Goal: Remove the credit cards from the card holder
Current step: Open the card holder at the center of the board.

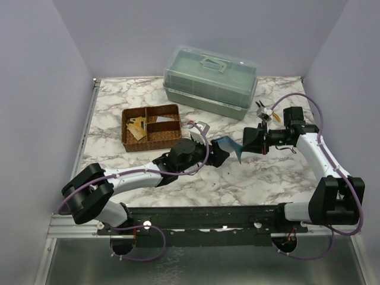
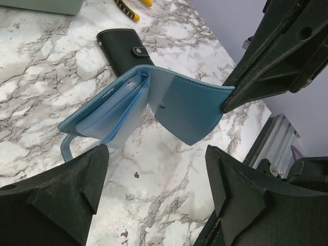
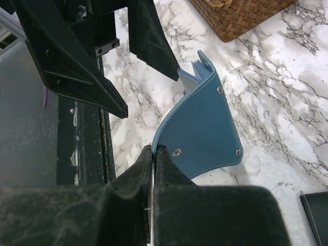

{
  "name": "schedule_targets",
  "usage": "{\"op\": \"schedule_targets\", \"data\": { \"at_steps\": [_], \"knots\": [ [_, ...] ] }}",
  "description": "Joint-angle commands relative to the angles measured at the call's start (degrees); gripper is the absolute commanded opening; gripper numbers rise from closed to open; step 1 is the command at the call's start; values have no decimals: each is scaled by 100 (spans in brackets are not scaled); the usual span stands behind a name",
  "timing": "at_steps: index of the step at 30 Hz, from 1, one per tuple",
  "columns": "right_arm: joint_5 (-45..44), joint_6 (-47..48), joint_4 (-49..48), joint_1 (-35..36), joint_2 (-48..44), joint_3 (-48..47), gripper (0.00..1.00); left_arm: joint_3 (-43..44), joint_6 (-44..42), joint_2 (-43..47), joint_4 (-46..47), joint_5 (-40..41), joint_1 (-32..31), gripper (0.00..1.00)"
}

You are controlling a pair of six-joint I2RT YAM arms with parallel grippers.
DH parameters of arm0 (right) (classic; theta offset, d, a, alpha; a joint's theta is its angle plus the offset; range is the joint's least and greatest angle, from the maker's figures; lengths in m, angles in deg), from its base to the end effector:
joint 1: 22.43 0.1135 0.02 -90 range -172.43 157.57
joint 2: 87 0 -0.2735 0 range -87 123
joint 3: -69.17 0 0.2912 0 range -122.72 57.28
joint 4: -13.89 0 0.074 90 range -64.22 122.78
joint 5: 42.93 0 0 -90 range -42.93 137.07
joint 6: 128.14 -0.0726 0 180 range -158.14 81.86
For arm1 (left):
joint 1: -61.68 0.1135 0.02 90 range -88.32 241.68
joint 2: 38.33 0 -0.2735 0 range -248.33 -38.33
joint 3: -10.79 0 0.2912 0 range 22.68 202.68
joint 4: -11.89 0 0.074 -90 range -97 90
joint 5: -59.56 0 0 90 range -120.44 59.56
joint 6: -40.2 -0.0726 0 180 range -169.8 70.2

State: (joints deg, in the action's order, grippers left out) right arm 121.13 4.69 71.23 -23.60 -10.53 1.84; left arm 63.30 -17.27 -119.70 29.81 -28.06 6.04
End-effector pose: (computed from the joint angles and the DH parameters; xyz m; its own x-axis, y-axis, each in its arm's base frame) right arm 0.2824 0.0641 0.2470 -0.4153 -0.1783 -0.8920 -0.9005 0.2198 0.3753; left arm 0.2158 -0.3102 0.2155 -0.5215 -0.1892 -0.8320 0.6184 0.5881 -0.5213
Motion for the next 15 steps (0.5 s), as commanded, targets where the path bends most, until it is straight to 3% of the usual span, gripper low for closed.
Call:
{"op": "schedule_targets", "data": {
  "at_steps": [1,15],
  "knots": [
    [250,-31,-88,20,41,-87,0,147,-90,42,35,-468,-20,80],
    [238,-154,-151,20,81,-58,0,378,253,-302,769,-1665,68,78]
  ]
}}
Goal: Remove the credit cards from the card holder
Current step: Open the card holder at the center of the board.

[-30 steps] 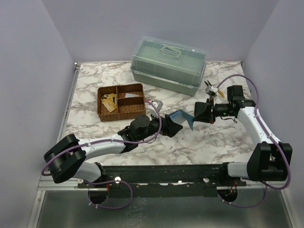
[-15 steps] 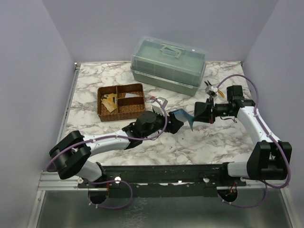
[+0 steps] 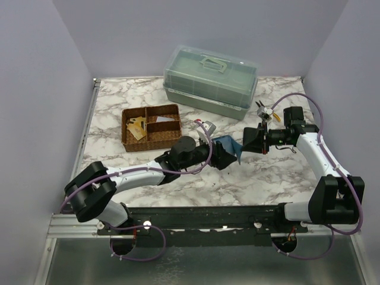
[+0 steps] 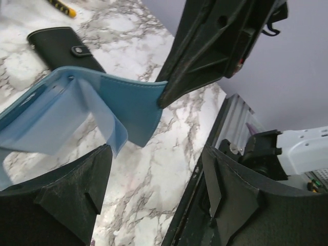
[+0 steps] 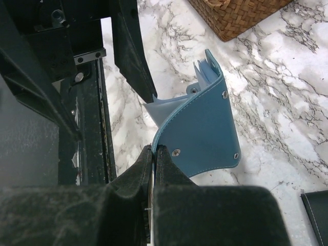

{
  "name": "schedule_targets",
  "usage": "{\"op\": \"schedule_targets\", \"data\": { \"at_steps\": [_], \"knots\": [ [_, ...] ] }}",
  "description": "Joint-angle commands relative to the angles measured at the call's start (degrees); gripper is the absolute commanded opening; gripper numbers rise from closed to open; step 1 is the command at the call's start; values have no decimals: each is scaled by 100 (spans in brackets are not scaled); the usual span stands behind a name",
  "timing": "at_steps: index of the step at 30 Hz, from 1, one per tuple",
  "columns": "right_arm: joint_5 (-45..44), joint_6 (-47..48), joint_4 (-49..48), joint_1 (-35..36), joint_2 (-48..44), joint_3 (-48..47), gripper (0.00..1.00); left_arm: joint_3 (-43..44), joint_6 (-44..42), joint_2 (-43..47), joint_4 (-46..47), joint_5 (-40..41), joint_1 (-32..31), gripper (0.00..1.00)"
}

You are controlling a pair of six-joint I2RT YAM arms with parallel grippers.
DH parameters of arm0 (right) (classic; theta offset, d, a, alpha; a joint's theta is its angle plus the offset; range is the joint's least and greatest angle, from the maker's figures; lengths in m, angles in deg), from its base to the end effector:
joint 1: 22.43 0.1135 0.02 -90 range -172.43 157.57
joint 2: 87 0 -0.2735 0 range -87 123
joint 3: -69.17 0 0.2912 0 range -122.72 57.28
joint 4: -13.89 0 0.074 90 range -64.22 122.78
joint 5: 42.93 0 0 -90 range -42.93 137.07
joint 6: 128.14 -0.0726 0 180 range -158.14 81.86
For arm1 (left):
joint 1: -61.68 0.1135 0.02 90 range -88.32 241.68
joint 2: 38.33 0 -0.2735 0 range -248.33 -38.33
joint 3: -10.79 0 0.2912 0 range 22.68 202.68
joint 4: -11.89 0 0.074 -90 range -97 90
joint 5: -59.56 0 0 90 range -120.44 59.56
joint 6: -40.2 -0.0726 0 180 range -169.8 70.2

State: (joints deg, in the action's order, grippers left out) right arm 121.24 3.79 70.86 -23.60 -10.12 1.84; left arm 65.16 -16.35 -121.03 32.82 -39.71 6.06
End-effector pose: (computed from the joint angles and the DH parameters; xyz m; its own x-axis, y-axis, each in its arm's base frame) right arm 0.2838 0.0641 0.2455 -0.4299 -0.1735 -0.8861 -0.8937 0.2212 0.3902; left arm 0.2083 -0.3252 0.2278 -0.5594 -0.1458 -0.8160 0.7148 0.4136 -0.5639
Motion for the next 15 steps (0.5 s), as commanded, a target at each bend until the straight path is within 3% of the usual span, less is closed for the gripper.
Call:
{"op": "schedule_targets", "data": {
  "at_steps": [1,15],
  "knots": [
    [236,-63,-113,20,52,-62,0,217,192,-221,497,-534,106,80],
    [329,-76,-81,20,100,-57,0,820,885,-1081,1118,-1532,434,86]
  ]
}}
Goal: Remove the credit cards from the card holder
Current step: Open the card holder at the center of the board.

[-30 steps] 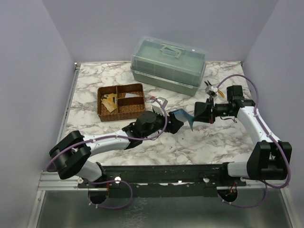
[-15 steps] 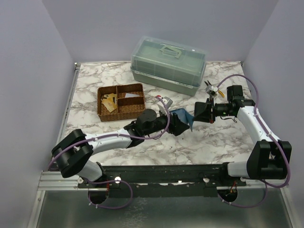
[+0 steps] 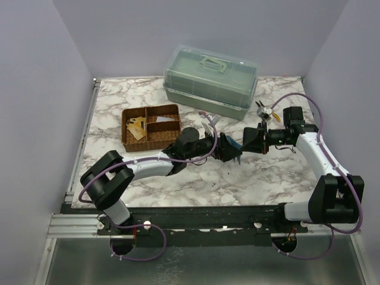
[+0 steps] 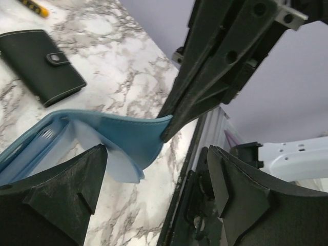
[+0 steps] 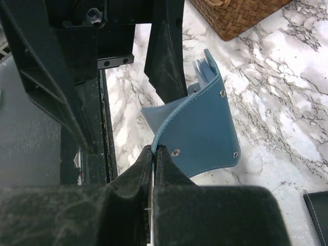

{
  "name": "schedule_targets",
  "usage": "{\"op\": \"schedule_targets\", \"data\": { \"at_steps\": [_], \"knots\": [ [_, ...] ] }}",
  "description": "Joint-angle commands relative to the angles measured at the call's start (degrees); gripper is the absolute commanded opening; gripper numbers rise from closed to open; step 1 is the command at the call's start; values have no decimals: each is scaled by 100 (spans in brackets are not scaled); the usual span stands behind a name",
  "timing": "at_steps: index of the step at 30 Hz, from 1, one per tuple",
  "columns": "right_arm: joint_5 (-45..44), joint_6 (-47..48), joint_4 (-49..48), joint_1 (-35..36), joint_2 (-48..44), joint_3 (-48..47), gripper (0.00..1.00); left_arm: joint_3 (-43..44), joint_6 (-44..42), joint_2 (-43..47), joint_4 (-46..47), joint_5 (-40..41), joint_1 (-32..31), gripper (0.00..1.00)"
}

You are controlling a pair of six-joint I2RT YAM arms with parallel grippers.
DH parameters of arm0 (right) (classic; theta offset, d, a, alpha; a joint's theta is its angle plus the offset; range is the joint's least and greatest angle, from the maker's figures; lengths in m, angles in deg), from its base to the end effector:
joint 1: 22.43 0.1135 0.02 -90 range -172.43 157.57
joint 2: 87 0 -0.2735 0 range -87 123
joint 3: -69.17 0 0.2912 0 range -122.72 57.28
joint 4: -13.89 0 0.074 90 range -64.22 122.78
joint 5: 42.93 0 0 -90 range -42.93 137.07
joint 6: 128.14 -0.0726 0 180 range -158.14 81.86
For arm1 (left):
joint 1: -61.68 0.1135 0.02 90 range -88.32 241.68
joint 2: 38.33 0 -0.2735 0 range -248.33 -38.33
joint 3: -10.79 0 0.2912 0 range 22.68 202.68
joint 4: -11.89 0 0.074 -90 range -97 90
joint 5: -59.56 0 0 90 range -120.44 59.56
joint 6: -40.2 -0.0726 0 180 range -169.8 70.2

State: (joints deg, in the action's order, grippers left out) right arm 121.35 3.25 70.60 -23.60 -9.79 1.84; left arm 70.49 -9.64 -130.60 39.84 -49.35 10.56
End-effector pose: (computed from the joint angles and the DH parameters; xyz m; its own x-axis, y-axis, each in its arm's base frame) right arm 0.2849 0.0641 0.2443 -0.4392 -0.1702 -0.8821 -0.8893 0.2215 0.4000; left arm 0.2443 -0.3405 0.2185 -0.6444 -0.1729 -0.7449 0.6852 0.3021 -0.6628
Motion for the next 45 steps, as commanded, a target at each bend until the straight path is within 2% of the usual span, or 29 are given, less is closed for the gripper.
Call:
{"op": "schedule_targets", "data": {
  "at_steps": [1,5,11,16,19,20,22,27,32,36,41,45],
  "knots": [
    [334,-13,-41,20,85,-59,0,304,224,-128,419,-592,-13,86],
    [359,63,51,20,135,-86,0,206,232,-14,361,-358,4,83],
    [368,77,48,20,144,-75,0,59,470,242,-435,753,17,80],
    [415,97,79,29,204,-84,0,-135,558,436,-446,1006,18,79],
    [410,85,71,69,236,-77,0,-118,591,425,-400,877,37,68],
    [392,43,50,85,241,-85,0,-105,597,410,-402,805,47,67],
    [363,-48,-11,90,242,-93,0,-156,439,459,-434,814,65,69],
    [399,-199,-100,86,205,-89,0,-584,8,953,-695,1444,66,83],
    [513,-7,143,91,306,-169,0,-666,-748,1423,-1178,1687,66,90],
    [557,770,750,91,407,-301,0,-739,-1409,1796,-1318,1610,95,99],
    [546,1847,1236,91,284,-269,0,-884,-2095,2270,-1764,410,589,99],
    [735,3035,1641,91,140,-157,0,-884,-2508,2563,-2302,-87,793,98]
  ]
}}
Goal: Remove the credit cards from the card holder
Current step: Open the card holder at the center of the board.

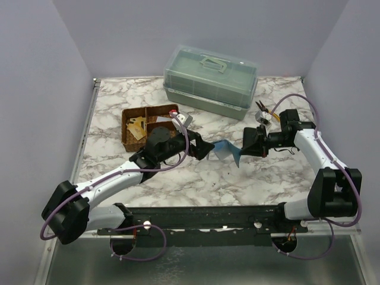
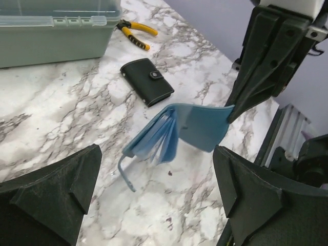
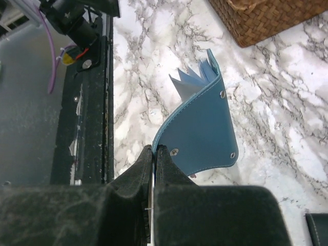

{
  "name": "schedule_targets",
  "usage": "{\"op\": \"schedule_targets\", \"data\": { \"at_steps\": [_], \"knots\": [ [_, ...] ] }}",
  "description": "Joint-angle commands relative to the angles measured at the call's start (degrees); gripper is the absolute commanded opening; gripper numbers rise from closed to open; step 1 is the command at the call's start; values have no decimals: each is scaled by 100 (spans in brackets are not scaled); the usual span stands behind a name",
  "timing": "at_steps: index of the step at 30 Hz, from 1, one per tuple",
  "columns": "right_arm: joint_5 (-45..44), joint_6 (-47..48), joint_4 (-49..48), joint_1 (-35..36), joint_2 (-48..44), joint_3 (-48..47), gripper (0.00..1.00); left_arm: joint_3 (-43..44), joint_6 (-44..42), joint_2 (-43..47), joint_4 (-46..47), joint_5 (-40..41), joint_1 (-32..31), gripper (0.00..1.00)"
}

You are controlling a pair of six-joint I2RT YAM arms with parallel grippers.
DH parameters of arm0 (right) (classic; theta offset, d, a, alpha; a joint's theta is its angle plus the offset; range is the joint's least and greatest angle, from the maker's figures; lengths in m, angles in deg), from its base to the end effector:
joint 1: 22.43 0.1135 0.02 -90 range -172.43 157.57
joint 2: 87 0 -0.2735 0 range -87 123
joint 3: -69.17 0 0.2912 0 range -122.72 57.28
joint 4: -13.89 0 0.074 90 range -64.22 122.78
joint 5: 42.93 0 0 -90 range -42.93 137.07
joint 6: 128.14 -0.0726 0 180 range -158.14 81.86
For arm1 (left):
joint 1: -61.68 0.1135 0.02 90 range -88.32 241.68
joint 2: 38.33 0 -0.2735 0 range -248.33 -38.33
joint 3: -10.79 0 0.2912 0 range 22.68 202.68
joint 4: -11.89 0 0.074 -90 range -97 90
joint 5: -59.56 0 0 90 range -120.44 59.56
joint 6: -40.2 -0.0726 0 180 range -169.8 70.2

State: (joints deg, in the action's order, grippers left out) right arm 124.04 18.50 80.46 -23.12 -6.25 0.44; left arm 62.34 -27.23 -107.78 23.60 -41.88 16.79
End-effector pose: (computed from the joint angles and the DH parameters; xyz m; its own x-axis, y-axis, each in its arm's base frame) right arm 0.2796 0.0674 0.2342 -0.3803 -0.1837 -0.9064 -0.9231 0.1351 0.3599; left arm 0.2345 -0.2540 0.2644 -0.3897 -0.1428 -0.9098 0.7384 0.5419 -0.4013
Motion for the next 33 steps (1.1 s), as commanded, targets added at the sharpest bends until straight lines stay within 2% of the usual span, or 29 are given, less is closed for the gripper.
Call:
{"op": "schedule_targets", "data": {
  "at_steps": [1,4,7,8,12,20,27,33],
  "knots": [
    [585,1923,833,42,-228,18,0,-55,-805,292,-763,-945,175,98],
    [956,2964,1392,42,-98,9,0,16,-830,205,-948,-1074,173,97],
    [1199,4576,2573,42,261,-135,0,41,-798,103,-1037,-919,173,94],
    [1231,4675,2674,42,375,-163,0,40,-820,91,-1055,-842,172,93],
    [1185,4840,2689,69,440,-95,0,22,-917,168,-1035,-744,169,91],
    [1277,4707,2689,69,410,-158,0,-92,-867,309,-863,-1691,167,88],
    [1292,4695,2689,69,364,-138,0,-132,-587,169,-776,-1079,144,90],
    [1290,4672,2688,69,318,-108,0,-94,-590,116,-765,-845,145,86]
  ]
}}
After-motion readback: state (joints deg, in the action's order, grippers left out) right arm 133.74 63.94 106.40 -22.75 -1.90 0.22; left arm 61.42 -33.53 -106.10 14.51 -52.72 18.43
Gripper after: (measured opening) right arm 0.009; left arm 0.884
